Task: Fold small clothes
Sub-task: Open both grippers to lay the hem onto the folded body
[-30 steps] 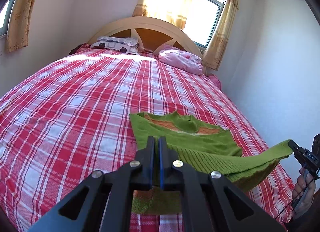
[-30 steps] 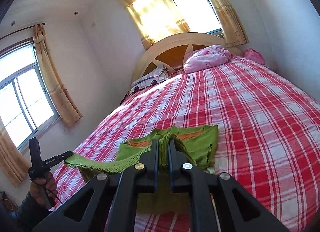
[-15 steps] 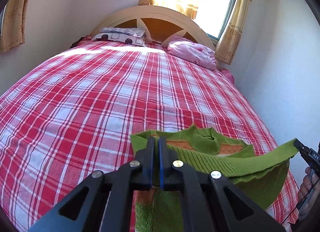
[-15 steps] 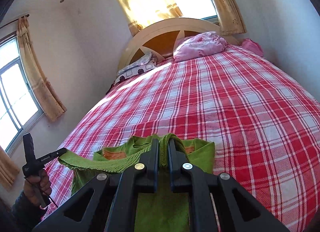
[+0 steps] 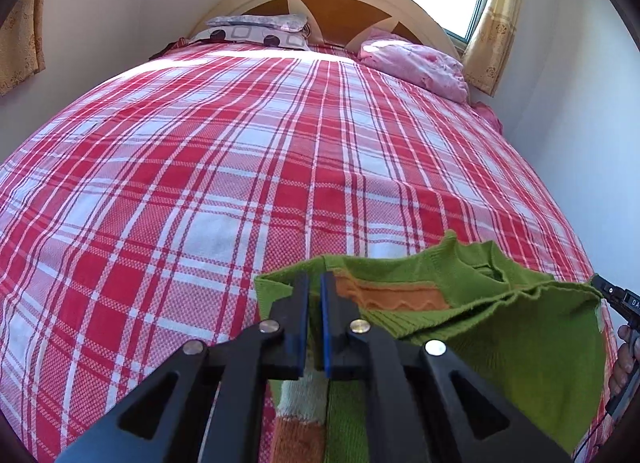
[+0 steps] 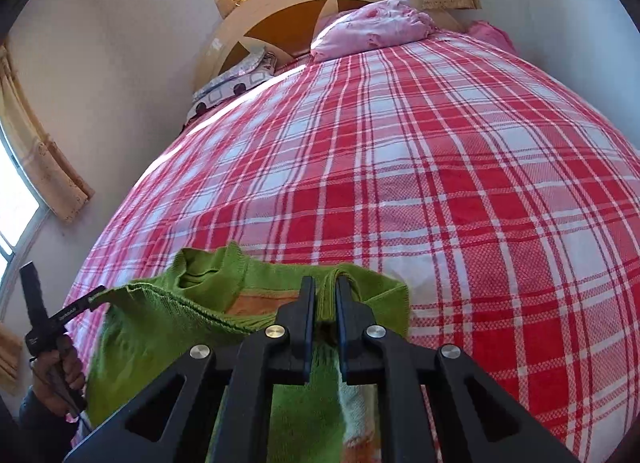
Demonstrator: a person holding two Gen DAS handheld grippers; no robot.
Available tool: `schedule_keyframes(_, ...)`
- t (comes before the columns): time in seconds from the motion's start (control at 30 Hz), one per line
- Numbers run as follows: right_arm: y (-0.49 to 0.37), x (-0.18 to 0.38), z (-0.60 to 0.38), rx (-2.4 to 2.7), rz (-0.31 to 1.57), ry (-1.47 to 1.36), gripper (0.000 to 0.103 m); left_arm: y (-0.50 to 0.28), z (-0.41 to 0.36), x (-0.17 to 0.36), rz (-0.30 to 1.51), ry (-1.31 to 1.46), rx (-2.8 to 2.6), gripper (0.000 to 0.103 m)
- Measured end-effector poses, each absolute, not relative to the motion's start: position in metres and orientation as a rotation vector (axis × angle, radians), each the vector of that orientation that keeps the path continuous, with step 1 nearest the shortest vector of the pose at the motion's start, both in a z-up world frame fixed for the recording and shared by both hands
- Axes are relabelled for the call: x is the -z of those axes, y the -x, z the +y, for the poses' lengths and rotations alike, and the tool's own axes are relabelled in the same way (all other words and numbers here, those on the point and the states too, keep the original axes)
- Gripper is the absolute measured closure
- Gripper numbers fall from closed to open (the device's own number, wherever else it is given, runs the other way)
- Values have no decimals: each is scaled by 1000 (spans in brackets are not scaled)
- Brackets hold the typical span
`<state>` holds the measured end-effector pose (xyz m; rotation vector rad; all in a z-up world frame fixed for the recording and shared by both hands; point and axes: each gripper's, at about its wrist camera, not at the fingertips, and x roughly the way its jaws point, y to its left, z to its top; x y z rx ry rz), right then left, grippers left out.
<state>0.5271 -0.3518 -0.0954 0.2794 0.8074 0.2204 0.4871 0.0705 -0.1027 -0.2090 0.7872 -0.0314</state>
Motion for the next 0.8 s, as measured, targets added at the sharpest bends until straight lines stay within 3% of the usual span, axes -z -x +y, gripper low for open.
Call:
schedule_keyframes(0.03,-530,97,-352,-170,805,-243,80,-488,72,103,786,211,20,95)
schedule_keyframes(0.07,-531,97,-355,-141,801,-225,59,-487,74,103,788,218,18,95)
schedule_keyframes(0.1,-530,95,-360,-134,790,-232,53,-486,77,102,790,229,21,95)
schedule_keyframes(0.23,-503,83,-366,-147,761,-219,53,-459,86,95,754,213,24,85)
schedule_keyframes(0.3,-487,80,-355,-178,797,-201,53,-439,85,95,750,164,13,76)
schedule_keyframes(0.37,-467,80,-331,-308,849,-205,54,-416,84,96,738,142,4,51)
schedule_keyframes(0.43,-448,84,-294,-422,911,-148,53,-393,79,101,719,113,2,39)
schedule_keyframes(0.67,-470,134,-212,-341,1037,109,54,-383,60,130,779,-15,-61,36)
schedule_keyframes(0.8,-507,134,-218,-251,1027,62,54,-385,71,136,791,34,-92,23)
